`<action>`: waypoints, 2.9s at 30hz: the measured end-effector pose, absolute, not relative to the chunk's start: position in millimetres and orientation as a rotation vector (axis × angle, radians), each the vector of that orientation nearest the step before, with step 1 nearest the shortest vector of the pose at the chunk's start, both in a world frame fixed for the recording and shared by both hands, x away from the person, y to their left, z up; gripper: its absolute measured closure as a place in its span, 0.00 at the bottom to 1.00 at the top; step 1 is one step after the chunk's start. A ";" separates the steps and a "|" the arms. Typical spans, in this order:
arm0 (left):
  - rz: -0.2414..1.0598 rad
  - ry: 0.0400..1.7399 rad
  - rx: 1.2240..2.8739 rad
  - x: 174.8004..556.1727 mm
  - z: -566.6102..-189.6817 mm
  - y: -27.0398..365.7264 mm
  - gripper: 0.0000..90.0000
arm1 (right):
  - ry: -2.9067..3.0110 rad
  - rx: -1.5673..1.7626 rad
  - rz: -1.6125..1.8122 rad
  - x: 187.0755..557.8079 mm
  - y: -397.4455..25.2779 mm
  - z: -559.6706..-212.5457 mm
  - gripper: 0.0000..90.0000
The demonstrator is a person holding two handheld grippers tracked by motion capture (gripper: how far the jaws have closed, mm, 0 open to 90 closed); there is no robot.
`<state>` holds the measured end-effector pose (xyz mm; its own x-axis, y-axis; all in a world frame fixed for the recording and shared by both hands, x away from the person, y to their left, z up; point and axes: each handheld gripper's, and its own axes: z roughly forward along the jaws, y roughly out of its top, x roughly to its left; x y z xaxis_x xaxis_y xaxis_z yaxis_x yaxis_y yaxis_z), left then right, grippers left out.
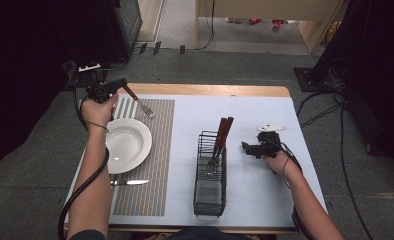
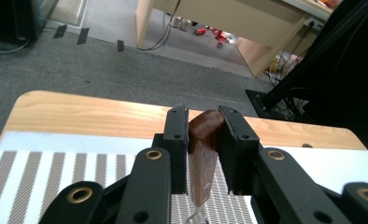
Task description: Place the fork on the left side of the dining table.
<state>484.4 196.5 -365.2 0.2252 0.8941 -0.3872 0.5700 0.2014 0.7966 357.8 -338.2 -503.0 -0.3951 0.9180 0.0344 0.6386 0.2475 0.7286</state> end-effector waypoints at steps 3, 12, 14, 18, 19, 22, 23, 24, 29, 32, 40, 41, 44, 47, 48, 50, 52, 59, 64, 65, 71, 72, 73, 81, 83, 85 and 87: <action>0.390 1.481 1.468 484.7 -369.4 205.0 0.82 | 2.126 1.423 0.949 357.8 -338.2 -503.0 0.13; 0.391 1.585 1.447 484.8 -385.9 227.6 0.83 | 2.126 1.422 0.949 357.8 -338.3 -503.0 0.13; 0.373 1.590 1.438 484.1 -390.2 232.8 0.83 | 2.126 1.422 0.949 357.8 -338.3 -503.0 0.13; 0.331 1.608 1.416 483.6 -395.9 242.0 0.83 | 2.126 1.422 0.949 357.8 -338.2 -503.0 0.13; 0.325 1.611 1.412 483.6 -397.4 243.6 0.82 | 2.127 1.422 0.949 357.8 -338.2 -503.0 0.13; 0.317 1.626 1.406 483.0 -402.3 247.8 0.81 | 2.126 1.422 0.950 357.9 -338.3 -503.0 0.13; 0.316 1.632 1.403 482.6 -403.9 249.1 0.81 | 2.126 1.422 0.949 357.9 -338.3 -503.0 0.13; 0.310 1.637 1.402 482.2 -405.1 250.6 0.81 | 2.126 1.422 0.949 357.9 -338.3 -503.0 0.13; 0.304 1.654 1.403 480.7 -411.4 254.9 0.78 | 2.126 1.422 0.949 357.9 -338.2 -503.0 0.13; 0.294 1.663 1.406 480.4 -416.3 256.8 0.77 | 2.126 1.422 0.949 357.8 -338.2 -503.0 0.13; 0.253 1.671 1.406 481.9 -426.0 256.0 0.74 | 2.127 1.423 0.949 357.9 -338.3 -503.0 0.13; 0.255 1.672 1.410 482.2 -427.0 255.2 0.74 | 2.127 1.423 0.950 357.9 -338.3 -503.0 0.13; 0.278 1.668 1.432 483.0 -430.9 253.8 0.71 | 2.126 1.422 0.949 357.9 -338.3 -503.0 0.13; 0.247 1.684 1.427 483.8 -434.8 254.9 0.70 | 2.125 1.424 0.951 357.9 -338.1 -503.0 0.13; 0.238 1.688 1.430 483.9 -435.3 255.2 0.70 | 2.125 1.424 0.951 357.9 -338.1 -503.0 0.13; 0.235 1.689 1.445 484.0 -435.9 255.9 0.69 | 2.125 1.424 0.951 357.9 -338.1 -503.0 0.13; 0.233 1.693 1.444 484.2 -437.7 257.0 0.69 | 2.125 1.424 0.951 357.9 -338.1 -503.0 0.13; 0.216 1.714 1.469 485.8 -442.1 257.9 0.65 | 2.125 1.424 0.951 357.9 -338.1 -503.0 0.13; 0.199 1.722 1.480 486.8 -446.1 260.2 0.63 | 2.126 1.422 0.950 357.9 -338.3 -503.0 0.13; 0.192 1.726 1.482 487.1 -446.8 260.8 0.63 | 2.126 1.423 0.950 357.9 -338.3 -503.0 0.13; 0.162 1.725 1.499 488.2 -451.7 262.2 0.61 | 2.126 1.425 0.952 357.9 -338.2 -503.0 0.13; 0.157 1.725 1.499 488.4 -452.1 262.2 0.60 | 2.126 1.425 0.952 357.9 -338.2 -503.0 0.13; 0.153 1.725 1.501 488.8 -452.8 262.1 0.60 | 2.126 1.425 0.952 358.0 -338.2 -503.0 0.13; 0.153 1.727 1.539 491.6 -456.2 258.3 0.56 | 2.125 1.424 0.952 357.9 -338.2 -503.0 0.13; 0.161 1.725 1.542 491.7 -456.0 257.9 0.56 | 2.125 1.424 0.952 357.9 -338.1 -503.0 0.13; 0.157 1.732 1.543 492.1 -457.2 258.1 0.55 | 2.125 1.424 0.951 357.8 -338.1 -503.0 0.13; 0.146 1.743 1.541 492.5 -459.2 258.9 0.54 | 2.125 1.424 0.952 357.9 -338.2 -503.1 0.13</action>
